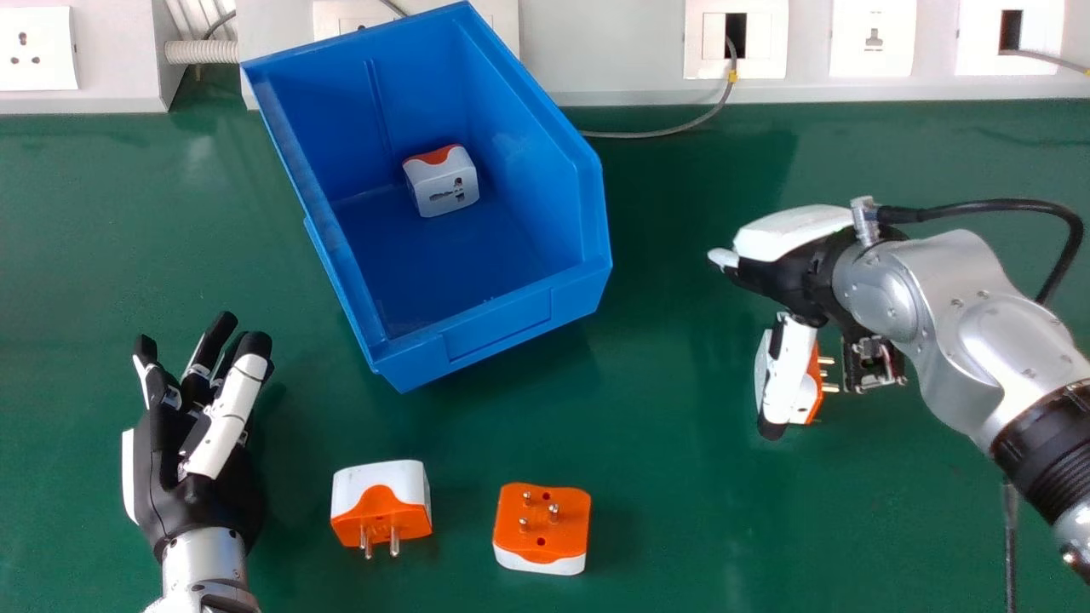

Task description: Pick all objects and put in blue box

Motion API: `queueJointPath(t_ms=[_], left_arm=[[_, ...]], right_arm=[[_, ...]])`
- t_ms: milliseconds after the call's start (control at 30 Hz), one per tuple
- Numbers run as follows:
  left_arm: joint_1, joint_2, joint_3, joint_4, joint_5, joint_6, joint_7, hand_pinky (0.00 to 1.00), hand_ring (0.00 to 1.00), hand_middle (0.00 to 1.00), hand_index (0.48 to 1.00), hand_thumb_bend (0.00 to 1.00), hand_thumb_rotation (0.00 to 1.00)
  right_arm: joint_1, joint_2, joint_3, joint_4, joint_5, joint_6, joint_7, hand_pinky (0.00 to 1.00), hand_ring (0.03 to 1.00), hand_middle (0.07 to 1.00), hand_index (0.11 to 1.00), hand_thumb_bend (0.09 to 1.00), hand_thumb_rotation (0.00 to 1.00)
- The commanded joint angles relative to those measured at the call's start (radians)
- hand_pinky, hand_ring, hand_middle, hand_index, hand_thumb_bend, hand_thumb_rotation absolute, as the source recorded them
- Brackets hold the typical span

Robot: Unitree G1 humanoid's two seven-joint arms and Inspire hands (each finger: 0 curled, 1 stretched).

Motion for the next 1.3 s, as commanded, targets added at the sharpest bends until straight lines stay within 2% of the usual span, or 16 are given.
queueJointPath(t_ms=[0, 167, 267, 300, 400, 467, 533, 567, 600, 667, 700, 800, 833, 967, 1100, 1267], left_arm=[[0.047, -0.035, -0.002, 0.063, -0.003, 0.091, 0.026, 0.84, 0.85, 0.85, 0.796, 0.68, 0.06], [0.049, -0.036, -0.006, 0.063, 0.003, 0.089, 0.035, 0.85, 0.85, 0.85, 0.780, 0.67, 0.05], [0.048, -0.038, -0.004, 0.060, 0.001, 0.095, 0.046, 0.83, 0.84, 0.83, 0.782, 0.68, 0.05], [0.049, -0.037, -0.005, 0.061, 0.003, 0.091, 0.044, 0.83, 0.84, 0.83, 0.782, 0.68, 0.05], [0.051, -0.037, -0.008, 0.061, 0.007, 0.087, 0.046, 0.83, 0.84, 0.84, 0.782, 0.68, 0.05], [0.050, -0.036, -0.006, 0.063, 0.003, 0.088, 0.042, 0.83, 0.84, 0.84, 0.777, 0.68, 0.06], [0.050, -0.035, -0.006, 0.063, 0.004, 0.088, 0.041, 0.83, 0.84, 0.84, 0.769, 0.68, 0.06], [0.050, -0.035, -0.007, 0.064, 0.005, 0.087, 0.040, 0.83, 0.84, 0.84, 0.767, 0.68, 0.06], [0.050, -0.035, -0.007, 0.064, 0.004, 0.087, 0.039, 0.83, 0.85, 0.84, 0.771, 0.68, 0.06], [0.050, -0.035, -0.004, 0.066, 0.001, 0.088, 0.037, 0.83, 0.85, 0.84, 0.774, 0.68, 0.06], [0.050, -0.035, -0.004, 0.065, 0.001, 0.089, 0.041, 0.83, 0.85, 0.84, 0.774, 0.68, 0.06], [0.050, -0.034, -0.002, 0.063, -0.001, 0.094, 0.045, 0.82, 0.84, 0.84, 0.767, 0.67, 0.05], [0.050, -0.034, 0.001, 0.063, -0.003, 0.096, 0.044, 0.82, 0.84, 0.84, 0.765, 0.67, 0.04], [0.051, -0.032, 0.000, 0.064, -0.006, 0.095, 0.036, 0.82, 0.85, 0.84, 0.776, 0.66, 0.03], [0.050, -0.031, -0.002, 0.062, -0.005, 0.101, 0.044, 0.82, 0.85, 0.85, 0.768, 0.67, 0.02], [0.051, -0.030, -0.006, 0.066, -0.005, 0.095, 0.038, 0.82, 0.85, 0.85, 0.803, 0.67, 0.04]], right_arm=[[-0.038, 0.009, 0.016, 0.032, -0.030, 0.009, -0.021, 1.00, 1.000, 1.000, 1.000, 1.000, 0.32], [-0.058, 0.049, 0.067, 0.181, -0.064, 0.002, -0.071, 1.00, 1.000, 1.000, 1.000, 1.000, 0.35], [-0.069, 0.070, 0.088, 0.258, -0.062, -0.011, -0.102, 1.00, 1.000, 1.000, 1.000, 1.000, 0.33], [-0.068, 0.082, 0.087, 0.294, -0.051, -0.017, -0.131, 1.00, 1.000, 1.000, 1.000, 1.000, 0.33], [-0.066, 0.106, 0.083, 0.372, -0.028, -0.035, -0.206, 1.00, 1.000, 1.000, 1.000, 1.000, 0.25], [-0.072, 0.130, 0.082, 0.430, -0.020, -0.043, -0.271, 0.91, 1.000, 1.000, 0.990, 1.000, 0.21], [-0.074, 0.147, 0.086, 0.468, -0.018, -0.059, -0.343, 0.75, 1.000, 1.000, 0.951, 0.991, 0.14], [-0.071, 0.150, 0.091, 0.482, -0.022, -0.074, -0.391, 0.66, 0.934, 0.988, 0.913, 0.954, 0.09], [-0.063, 0.152, 0.084, 0.493, -0.014, -0.095, -0.451, 0.56, 0.797, 0.908, 0.854, 0.877, 0.05], [-0.039, 0.148, 0.068, 0.503, 0.003, -0.149, -0.592, 0.49, 0.690, 0.814, 0.801, 0.786, 0.03], [-0.036, 0.150, 0.066, 0.510, 0.006, -0.161, -0.631, 0.49, 0.690, 0.814, 0.801, 0.786, 0.03], [-0.040, 0.147, 0.075, 0.526, -0.001, -0.188, -0.684, 0.38, 0.485, 0.600, 0.630, 0.599, 0.01], [-0.041, 0.146, 0.074, 0.528, 0.002, -0.195, -0.690, 0.35, 0.448, 0.562, 0.600, 0.566, 0.01], [-0.048, 0.139, 0.075, 0.531, 0.008, -0.216, -0.698, 0.33, 0.399, 0.509, 0.551, 0.518, 0.00], [-0.050, 0.124, 0.076, 0.520, 0.009, -0.243, -0.716, 0.33, 0.388, 0.495, 0.541, 0.511, 0.00], [-0.065, 0.136, 0.055, 0.515, 0.031, -0.212, -0.682, 0.34, 0.403, 0.515, 0.519, 0.510, 0.00]])
